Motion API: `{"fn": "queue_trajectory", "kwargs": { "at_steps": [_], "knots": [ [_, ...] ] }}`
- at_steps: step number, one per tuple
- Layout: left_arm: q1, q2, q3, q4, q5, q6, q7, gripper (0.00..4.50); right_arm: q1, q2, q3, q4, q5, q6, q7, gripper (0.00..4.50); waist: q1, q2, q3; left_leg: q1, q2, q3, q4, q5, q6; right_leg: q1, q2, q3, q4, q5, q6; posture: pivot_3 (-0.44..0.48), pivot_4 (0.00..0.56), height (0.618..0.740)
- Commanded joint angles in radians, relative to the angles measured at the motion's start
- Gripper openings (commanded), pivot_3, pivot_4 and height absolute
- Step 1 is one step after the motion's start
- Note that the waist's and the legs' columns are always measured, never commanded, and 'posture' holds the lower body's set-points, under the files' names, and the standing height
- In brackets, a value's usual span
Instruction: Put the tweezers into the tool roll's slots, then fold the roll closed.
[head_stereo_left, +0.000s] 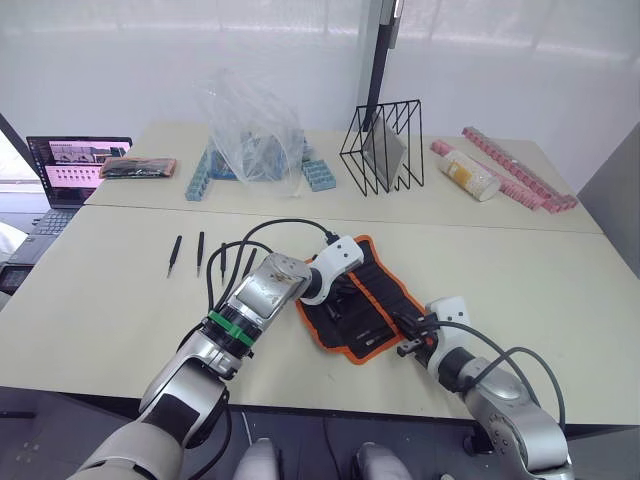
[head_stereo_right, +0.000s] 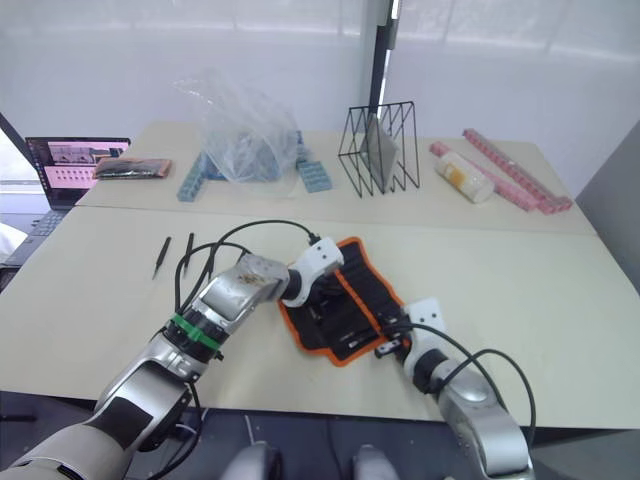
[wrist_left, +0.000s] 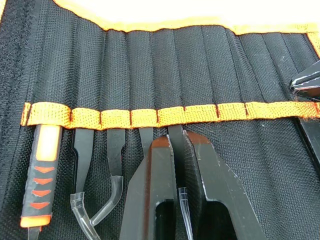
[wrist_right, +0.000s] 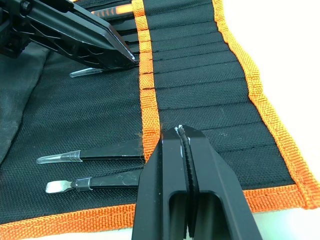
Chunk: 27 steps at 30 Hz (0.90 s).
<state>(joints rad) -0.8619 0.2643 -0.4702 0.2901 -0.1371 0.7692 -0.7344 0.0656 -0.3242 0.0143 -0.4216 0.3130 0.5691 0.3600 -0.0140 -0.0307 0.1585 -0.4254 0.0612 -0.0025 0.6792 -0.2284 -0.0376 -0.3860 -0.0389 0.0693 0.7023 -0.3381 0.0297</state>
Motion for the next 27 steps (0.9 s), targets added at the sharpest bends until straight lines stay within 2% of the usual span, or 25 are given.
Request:
{"fn": "queue_trajectory", "kwargs": {
  "at_steps": [1, 2, 7, 8, 9, 13, 17, 22, 27],
  "knots": [
    [0.008, 0.007, 0.016, -0.019, 0.019, 0.005, -0.008, 0.41, 0.032, 0.007, 0.050, 0.029, -0.005, 0.021, 0.016, 0.01, -0.001, 0.000, 0.000, 0.000, 0.000, 0.000, 0.000, 0.000, 0.000, 0.000, 0.000, 0.000, 0.000, 0.000, 0.000, 0.000, 0.150, 0.689],
    [0.009, 0.012, 0.020, -0.028, 0.019, 0.009, -0.012, 0.85, 0.032, 0.007, 0.050, 0.030, -0.005, 0.021, 0.016, 0.00, -0.002, 0.000, 0.000, 0.000, 0.000, 0.000, 0.000, 0.000, 0.000, 0.000, 0.000, 0.000, 0.000, 0.000, 0.000, 0.000, 0.150, 0.689],
    [0.019, 0.046, 0.039, -0.111, 0.010, 0.050, -0.033, 2.41, 0.029, 0.005, 0.047, 0.029, -0.005, 0.022, 0.017, 0.00, -0.006, 0.000, 0.000, 0.000, 0.000, 0.000, 0.000, 0.000, 0.000, 0.000, 0.000, 0.000, 0.000, 0.000, 0.000, 0.000, 0.150, 0.689],
    [0.023, 0.056, 0.046, -0.140, 0.002, 0.067, -0.040, 2.89, 0.026, 0.005, 0.046, 0.031, -0.005, 0.023, 0.017, 0.00, -0.006, 0.000, 0.000, 0.000, 0.001, 0.000, 0.000, 0.000, 0.000, 0.000, 0.001, 0.000, 0.000, 0.000, 0.000, 0.000, 0.150, 0.689],
    [0.028, 0.065, 0.051, -0.166, -0.005, 0.082, -0.046, 3.07, 0.023, 0.005, 0.046, 0.032, -0.005, 0.024, 0.017, 0.00, -0.007, 0.000, 0.000, 0.000, 0.001, 0.000, 0.000, 0.000, 0.000, 0.000, 0.001, 0.000, 0.000, 0.000, 0.000, 0.000, 0.150, 0.689],
    [0.055, 0.112, 0.083, -0.266, -0.037, 0.136, -0.068, 4.44, 0.011, 0.003, 0.043, 0.040, -0.005, 0.025, 0.020, 0.00, -0.008, 0.000, 0.000, 0.000, 0.001, 0.000, 0.000, 0.000, 0.000, -0.001, 0.001, 0.000, 0.000, 0.000, 0.000, 0.000, 0.150, 0.689],
    [0.092, 0.155, 0.166, -0.369, -0.103, 0.185, -0.089, 4.48, -0.001, 0.002, 0.041, 0.053, -0.007, 0.020, 0.024, 0.00, -0.008, 0.000, 0.000, 0.000, 0.001, 0.000, 0.000, 0.000, 0.000, -0.001, 0.001, 0.000, 0.000, 0.000, 0.000, 0.000, 0.150, 0.689],
    [0.178, 0.215, 0.369, -0.482, -0.197, 0.165, -0.082, 4.48, -0.007, -0.002, 0.040, 0.070, -0.016, 0.013, 0.026, 0.00, -0.017, 0.000, 0.000, 0.001, 0.002, 0.000, 0.000, 0.000, 0.000, -0.001, 0.002, 0.000, 0.000, 0.000, 0.000, 0.000, 0.150, 0.689],
    [0.385, 0.371, 0.567, -0.608, -0.249, 0.115, -0.107, 4.48, -0.006, -0.010, 0.035, 0.089, -0.020, -0.002, 0.040, 0.00, -0.026, 0.001, 0.000, 0.002, 0.004, 0.000, -0.002, 0.000, 0.000, -0.001, 0.003, 0.000, 0.001, 0.000, 0.000, 0.000, 0.150, 0.689]
  ]
}}
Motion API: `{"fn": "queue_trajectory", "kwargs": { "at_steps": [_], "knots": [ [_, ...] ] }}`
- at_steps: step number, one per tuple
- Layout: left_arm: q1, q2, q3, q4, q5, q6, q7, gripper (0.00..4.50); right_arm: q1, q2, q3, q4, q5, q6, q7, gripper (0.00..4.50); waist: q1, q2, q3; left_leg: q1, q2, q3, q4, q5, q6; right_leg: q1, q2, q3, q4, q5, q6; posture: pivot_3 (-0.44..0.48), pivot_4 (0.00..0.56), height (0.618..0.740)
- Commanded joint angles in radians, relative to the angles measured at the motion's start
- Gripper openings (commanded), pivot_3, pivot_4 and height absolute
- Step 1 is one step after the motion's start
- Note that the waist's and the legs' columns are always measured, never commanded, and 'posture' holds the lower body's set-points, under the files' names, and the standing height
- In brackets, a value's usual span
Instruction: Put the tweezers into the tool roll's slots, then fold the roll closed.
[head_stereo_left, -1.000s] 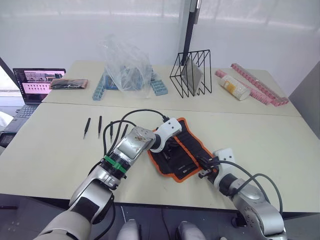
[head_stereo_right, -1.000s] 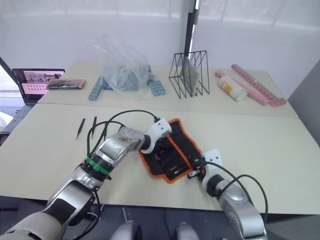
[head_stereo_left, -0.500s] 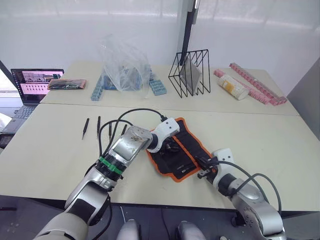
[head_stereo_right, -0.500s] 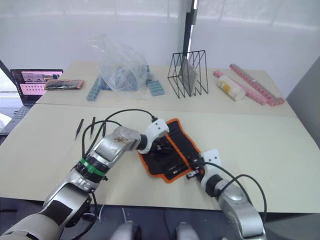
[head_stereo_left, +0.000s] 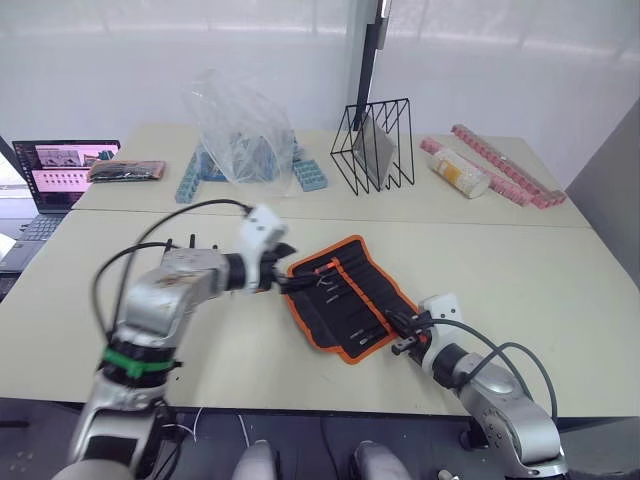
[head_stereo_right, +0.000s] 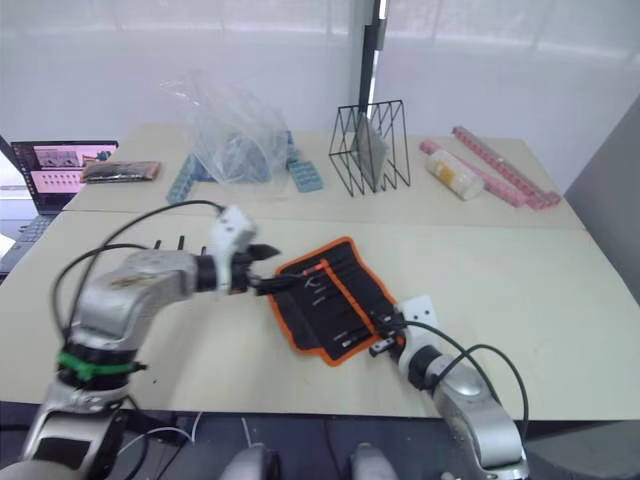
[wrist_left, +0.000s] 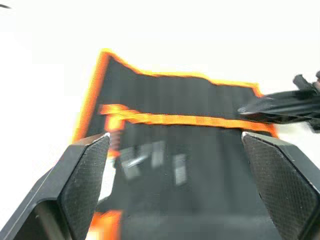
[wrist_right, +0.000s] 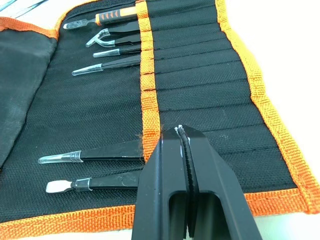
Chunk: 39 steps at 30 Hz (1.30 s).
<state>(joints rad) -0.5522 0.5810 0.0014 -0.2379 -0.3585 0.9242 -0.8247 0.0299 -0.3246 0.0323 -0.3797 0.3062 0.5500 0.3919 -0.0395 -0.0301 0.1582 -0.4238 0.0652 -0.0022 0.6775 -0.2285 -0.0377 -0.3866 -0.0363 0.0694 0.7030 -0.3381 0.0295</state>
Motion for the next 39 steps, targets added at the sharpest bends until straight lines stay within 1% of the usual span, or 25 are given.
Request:
{"fn": "queue_trajectory", "kwargs": {
  "at_steps": [1, 2, 4, 5, 7, 10, 14, 17, 20, 23, 27, 34, 36, 39],
  "knots": [
    [0.116, 0.078, 0.125, -0.096, -0.032, -0.058, -0.021, 4.48, 0.029, -0.012, 0.017, 0.049, -0.014, 0.016, 0.011, 0.00, 0.001, 0.000, 0.000, 0.000, 0.000, 0.000, 0.000, 0.000, 0.000, 0.000, 0.000, 0.000, 0.000, 0.000, 0.000, 0.000, 0.150, 0.689],
    [0.143, 0.093, 0.143, -0.107, -0.037, -0.070, -0.022, 4.48, 0.030, -0.013, 0.016, 0.051, -0.014, 0.014, 0.014, 0.00, 0.002, 0.000, 0.000, 0.000, 0.000, 0.000, 0.000, 0.000, 0.000, 0.000, 0.000, 0.000, 0.000, 0.000, 0.000, 0.000, 0.150, 0.689],
    [0.248, 0.115, 0.222, -0.136, -0.040, -0.162, -0.038, 4.48, 0.029, -0.020, 0.013, 0.057, -0.015, 0.010, 0.024, 0.00, 0.006, -0.002, 0.000, 0.000, 0.000, 0.000, 0.001, 0.000, 0.000, 0.000, -0.001, 0.000, -0.001, 0.000, 0.000, 0.000, 0.150, 0.689],
    [0.343, 0.117, 0.309, -0.148, -0.042, -0.186, -0.034, 4.48, 0.030, -0.026, 0.010, 0.060, -0.014, 0.007, 0.032, 0.00, 0.007, -0.002, -0.001, 0.000, 0.000, 0.001, 0.001, 0.000, 0.000, 0.001, -0.001, 0.000, -0.001, 0.000, 0.000, 0.000, 0.150, 0.689],
    [0.468, 0.113, 0.419, -0.162, -0.052, -0.217, -0.017, 4.48, 0.031, -0.036, 0.003, 0.067, -0.014, 0.002, 0.046, 0.00, 0.005, -0.002, -0.001, 0.001, 0.000, 0.002, 0.000, 0.000, 0.000, 0.001, -0.002, 0.000, -0.001, 0.000, 0.000, 0.000, 0.150, 0.689],
    [0.641, 0.054, 0.615, -0.164, -0.094, -0.221, 0.031, 4.48, 0.032, -0.054, -0.005, 0.075, -0.014, -0.004, 0.065, 0.00, 0.005, -0.003, -0.002, 0.001, 0.001, 0.001, 0.000, 0.000, 0.000, 0.000, -0.002, -0.001, -0.001, 0.000, 0.000, 0.000, 0.150, 0.689],
    [0.839, -0.021, 0.781, -0.191, -0.096, -0.287, 0.075, 4.48, 0.030, -0.077, -0.027, 0.082, -0.008, -0.004, 0.084, 0.00, 0.013, -0.009, -0.005, 0.001, 0.000, 0.002, 0.000, 0.000, 0.000, 0.001, -0.003, -0.001, -0.001, 0.000, 0.000, 0.000, 0.150, 0.689],
    [0.936, -0.068, 0.862, -0.206, -0.123, -0.331, 0.084, 4.48, 0.030, -0.091, -0.038, 0.086, -0.005, -0.001, 0.101, 0.00, 0.025, -0.013, -0.008, 0.001, 0.000, 0.002, 0.000, 0.000, 0.000, 0.001, -0.004, -0.001, -0.002, 0.000, -0.001, 0.000, 0.150, 0.689],
    [1.005, -0.102, 0.900, -0.226, -0.153, -0.367, 0.084, 4.48, 0.033, -0.104, -0.047, 0.091, -0.003, 0.000, 0.114, 0.00, 0.035, -0.017, -0.010, 0.002, 0.000, 0.002, 0.000, 0.000, 0.000, 0.001, -0.004, -0.002, -0.003, -0.001, -0.001, 0.000, 0.150, 0.689],
    [1.077, -0.146, 0.940, -0.231, -0.165, -0.417, 0.097, 4.48, 0.032, -0.116, -0.060, 0.099, 0.001, 0.003, 0.124, 0.00, 0.030, -0.017, -0.011, 0.002, 0.000, 0.004, 0.001, 0.000, 0.000, 0.003, -0.005, -0.001, -0.005, -0.001, -0.002, 0.000, 0.150, 0.689],
    [1.121, -0.157, 0.936, -0.235, -0.174, -0.451, 0.114, 4.48, 0.031, -0.121, -0.057, 0.100, 0.006, 0.007, 0.132, 0.00, 0.027, -0.018, -0.011, 0.002, 0.001, 0.004, 0.000, 0.000, 0.000, 0.002, -0.004, -0.001, -0.005, -0.002, -0.003, 0.000, 0.150, 0.689],
    [1.084, -0.113, 0.872, -0.220, -0.176, -0.441, 0.148, 4.48, 0.041, -0.117, -0.051, 0.089, 0.008, 0.005, 0.127, 0.00, 0.028, -0.018, -0.011, 0.002, 0.001, 0.004, 0.000, 0.000, 0.000, 0.002, -0.004, -0.001, -0.005, -0.003, -0.003, 0.000, 0.150, 0.689],
    [1.059, -0.093, 0.842, -0.204, -0.165, -0.436, 0.160, 4.48, 0.040, -0.114, -0.049, 0.089, 0.007, 0.004, 0.123, 0.00, 0.028, -0.018, -0.011, 0.002, 0.001, 0.004, 0.000, 0.000, 0.000, 0.002, -0.004, -0.001, -0.005, -0.003, -0.003, 0.000, 0.150, 0.689],
    [0.977, -0.060, 0.772, -0.144, -0.130, -0.418, 0.207, 4.48, 0.039, -0.107, -0.045, 0.093, 0.005, -0.002, 0.118, 0.00, 0.028, -0.018, -0.012, 0.002, 0.001, 0.004, 0.000, 0.000, 0.000, 0.002, -0.004, -0.001, -0.005, -0.003, -0.003, 0.000, 0.150, 0.689]
  ]
}}
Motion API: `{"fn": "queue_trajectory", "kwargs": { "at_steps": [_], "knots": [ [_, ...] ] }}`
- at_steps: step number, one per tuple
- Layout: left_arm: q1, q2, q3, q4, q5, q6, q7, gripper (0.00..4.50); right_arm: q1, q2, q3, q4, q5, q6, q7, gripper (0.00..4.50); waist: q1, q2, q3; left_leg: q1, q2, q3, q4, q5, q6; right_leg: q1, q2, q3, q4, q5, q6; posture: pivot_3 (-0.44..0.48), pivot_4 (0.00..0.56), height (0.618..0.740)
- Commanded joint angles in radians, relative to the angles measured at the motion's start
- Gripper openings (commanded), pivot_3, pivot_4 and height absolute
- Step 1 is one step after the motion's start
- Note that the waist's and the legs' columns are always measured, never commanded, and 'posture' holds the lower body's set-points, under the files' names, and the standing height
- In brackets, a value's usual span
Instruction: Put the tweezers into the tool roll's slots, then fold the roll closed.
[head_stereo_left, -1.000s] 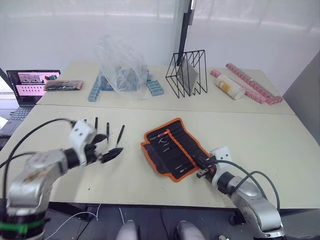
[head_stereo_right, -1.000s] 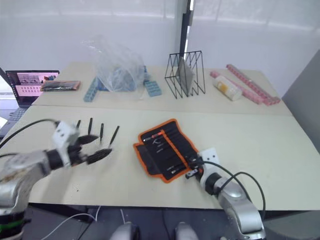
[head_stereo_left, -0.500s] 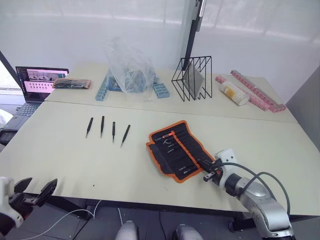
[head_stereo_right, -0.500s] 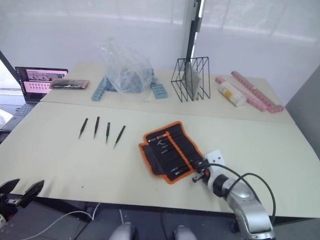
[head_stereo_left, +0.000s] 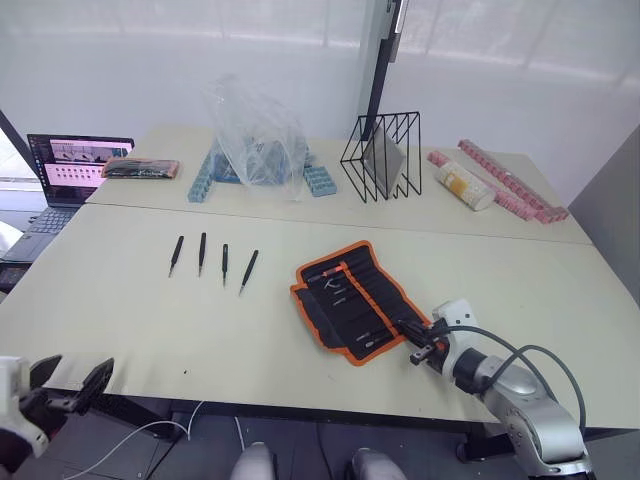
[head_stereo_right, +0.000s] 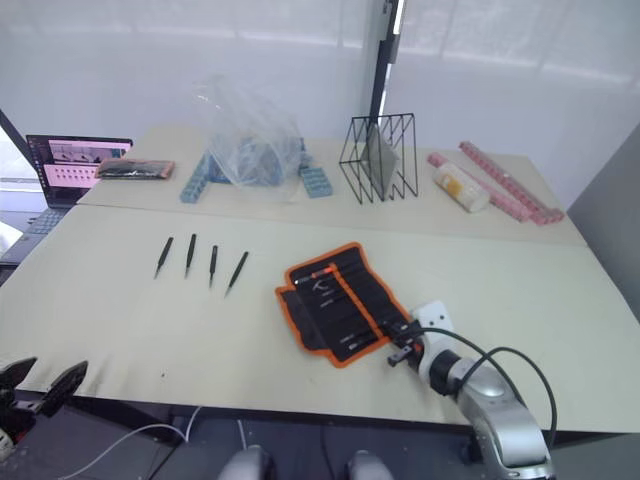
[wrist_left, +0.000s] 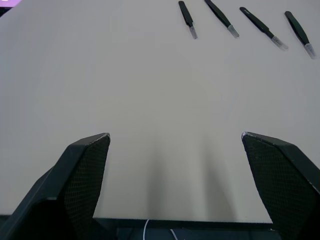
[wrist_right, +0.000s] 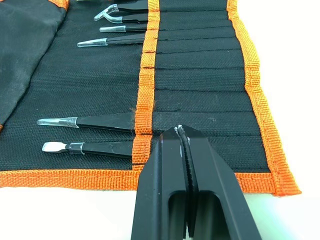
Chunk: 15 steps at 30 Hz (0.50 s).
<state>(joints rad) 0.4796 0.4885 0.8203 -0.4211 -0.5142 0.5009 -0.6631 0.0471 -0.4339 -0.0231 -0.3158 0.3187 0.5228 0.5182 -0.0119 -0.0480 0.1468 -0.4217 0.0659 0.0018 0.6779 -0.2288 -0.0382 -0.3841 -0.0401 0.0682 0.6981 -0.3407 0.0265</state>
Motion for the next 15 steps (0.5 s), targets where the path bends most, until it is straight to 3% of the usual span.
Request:
{"fn": "queue_trajectory", "kwargs": {
  "at_steps": [1, 10, 15],
  "knots": [
    [-0.085, 0.045, -0.074, 0.068, 0.037, 0.010, 0.056, 4.48, 0.021, 0.005, 0.011, 0.030, -0.009, 0.023, -0.010, 0.00, 0.000, 0.000, 0.000, 0.000, 0.000, 0.000, 0.000, 0.000, 0.000, 0.000, 0.000, 0.000, 0.000, 0.000, 0.000, 0.000, 0.150, 0.689],
    [-0.464, 0.105, -0.361, 0.392, 0.215, -0.045, 0.171, 4.48, 0.001, 0.030, 0.018, 0.036, -0.016, 0.015, -0.028, 0.00, 0.001, -0.001, -0.001, 0.001, 0.000, -0.001, 0.000, 0.000, 0.000, 0.000, 0.001, 0.000, 0.002, 0.000, 0.000, 0.000, 0.150, 0.689],
    [-0.641, 0.092, -0.437, 0.566, 0.264, -0.059, 0.219, 4.48, -0.010, 0.035, 0.022, 0.018, -0.014, 0.030, -0.041, 0.00, 0.000, -0.001, -0.002, 0.001, 0.000, -0.001, 0.000, 0.000, 0.000, 0.000, 0.001, 0.000, 0.003, 0.000, 0.000, 0.000, 0.150, 0.689]
  ]
}}
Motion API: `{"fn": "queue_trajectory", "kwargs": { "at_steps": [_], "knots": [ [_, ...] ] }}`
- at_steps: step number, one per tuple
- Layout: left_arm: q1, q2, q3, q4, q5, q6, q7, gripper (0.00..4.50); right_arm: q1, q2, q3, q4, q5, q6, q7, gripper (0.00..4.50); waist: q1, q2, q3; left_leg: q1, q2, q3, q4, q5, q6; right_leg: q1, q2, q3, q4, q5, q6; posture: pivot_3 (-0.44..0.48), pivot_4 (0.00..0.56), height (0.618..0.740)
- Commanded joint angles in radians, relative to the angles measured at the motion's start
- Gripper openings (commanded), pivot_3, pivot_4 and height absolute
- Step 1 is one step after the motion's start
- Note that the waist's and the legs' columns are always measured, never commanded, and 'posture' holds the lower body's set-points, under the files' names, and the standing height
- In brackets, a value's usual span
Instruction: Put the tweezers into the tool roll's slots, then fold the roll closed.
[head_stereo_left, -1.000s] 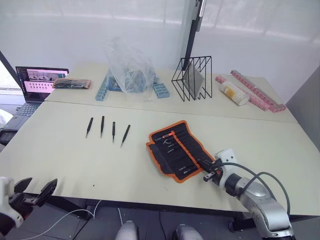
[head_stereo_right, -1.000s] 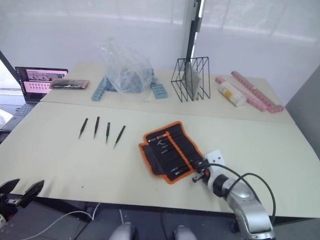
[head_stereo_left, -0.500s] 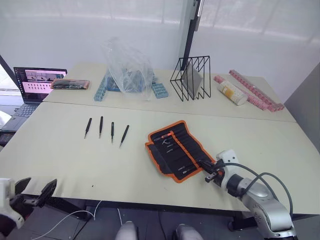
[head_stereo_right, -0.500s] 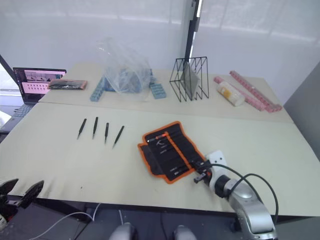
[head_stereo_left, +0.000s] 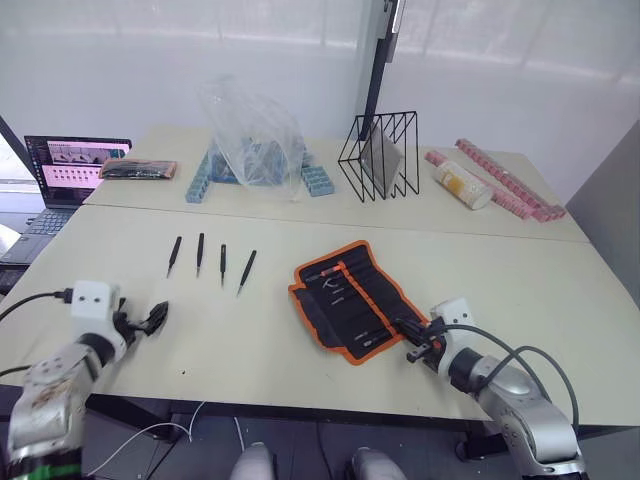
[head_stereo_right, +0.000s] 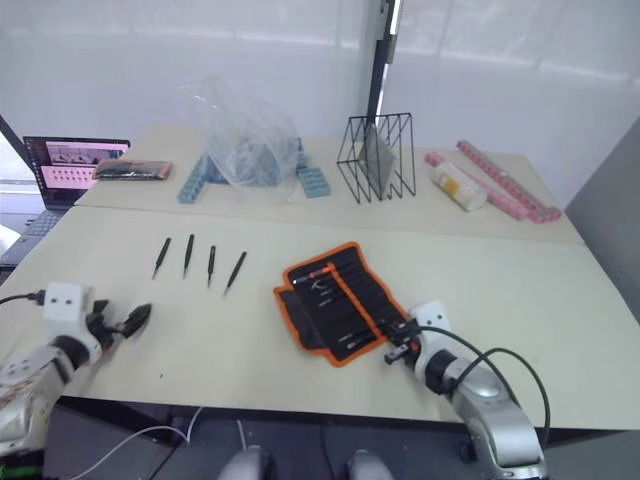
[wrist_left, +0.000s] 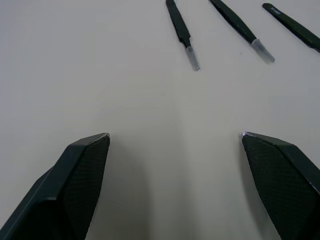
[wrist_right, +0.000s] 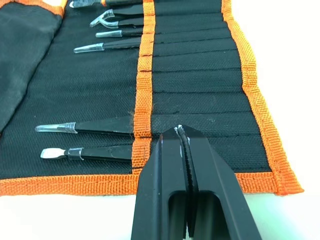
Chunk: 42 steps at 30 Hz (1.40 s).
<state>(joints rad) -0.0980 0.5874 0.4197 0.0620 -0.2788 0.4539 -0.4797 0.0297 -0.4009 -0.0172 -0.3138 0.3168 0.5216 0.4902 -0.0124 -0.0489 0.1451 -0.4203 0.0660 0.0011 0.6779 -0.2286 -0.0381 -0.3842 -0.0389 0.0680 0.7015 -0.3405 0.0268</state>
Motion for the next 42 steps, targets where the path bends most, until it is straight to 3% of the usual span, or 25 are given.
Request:
{"fn": "queue_trajectory", "kwargs": {
  "at_steps": [1, 9, 15, 18, 29, 38, 42],
  "knots": [
    [-0.108, -0.013, -0.053, 0.127, 0.039, -0.017, 0.047, 4.48, 0.006, 0.004, 0.016, 0.010, -0.012, 0.036, -0.019, 0.00, 0.000, 0.000, -0.002, 0.000, 0.000, 0.000, 0.000, 0.000, 0.000, 0.000, 0.000, 0.000, 0.000, 0.000, 0.000, 0.000, 0.150, 0.689],
    [-0.378, -0.034, -0.171, 0.468, 0.135, -0.105, 0.076, 4.48, -0.004, 0.014, 0.024, -0.029, -0.002, 0.075, -0.045, 0.00, 0.005, 0.008, -0.005, 0.001, -0.001, 0.000, 0.001, 0.001, 0.000, 0.001, 0.000, 0.000, 0.001, 0.000, 0.001, 0.000, 0.150, 0.689],
    [-0.462, -0.038, -0.200, 0.632, 0.155, -0.142, 0.065, 4.48, -0.005, 0.016, 0.026, -0.042, -0.002, 0.087, -0.053, 0.00, 0.005, 0.013, -0.008, 0.001, -0.001, 0.000, 0.001, 0.001, 0.000, 0.001, 0.000, 0.000, 0.001, 0.000, 0.001, 0.000, 0.150, 0.689],
    [-0.466, -0.037, -0.207, 0.670, 0.160, -0.172, 0.060, 3.67, -0.004, 0.017, 0.024, -0.048, 0.000, 0.091, -0.059, 0.00, 0.004, 0.018, -0.010, 0.001, -0.001, 0.000, 0.001, 0.001, 0.000, 0.001, 0.000, 0.000, 0.001, 0.000, 0.001, 0.000, 0.150, 0.689],
    [-0.496, -0.028, -0.213, 0.731, 0.145, -0.209, 0.049, 0.05, -0.005, 0.014, 0.018, -0.055, 0.000, 0.100, -0.059, 0.00, 0.000, 0.022, -0.013, 0.001, -0.001, 0.000, 0.000, 0.001, 0.000, 0.001, 0.001, 0.000, 0.001, 0.000, 0.001, 0.000, 0.150, 0.689],
    [-0.471, 0.001, -0.189, 0.685, 0.142, -0.218, 0.070, 0.01, -0.014, 0.014, 0.018, -0.051, 0.002, 0.104, -0.055, 0.00, -0.006, 0.022, -0.013, 0.001, -0.001, 0.000, -0.001, 0.001, 0.000, 0.001, 0.001, 0.000, 0.001, 0.000, 0.001, 0.000, 0.150, 0.689],
    [-0.430, 0.021, -0.162, 0.563, 0.129, -0.213, 0.084, 0.01, -0.016, 0.013, 0.019, -0.052, 0.003, 0.106, -0.054, 0.00, -0.012, 0.022, -0.012, 0.000, 0.000, 0.000, -0.002, 0.001, 0.000, -0.001, 0.001, 0.001, 0.001, 0.000, 0.001, 0.000, 0.150, 0.689]
  ]
}}
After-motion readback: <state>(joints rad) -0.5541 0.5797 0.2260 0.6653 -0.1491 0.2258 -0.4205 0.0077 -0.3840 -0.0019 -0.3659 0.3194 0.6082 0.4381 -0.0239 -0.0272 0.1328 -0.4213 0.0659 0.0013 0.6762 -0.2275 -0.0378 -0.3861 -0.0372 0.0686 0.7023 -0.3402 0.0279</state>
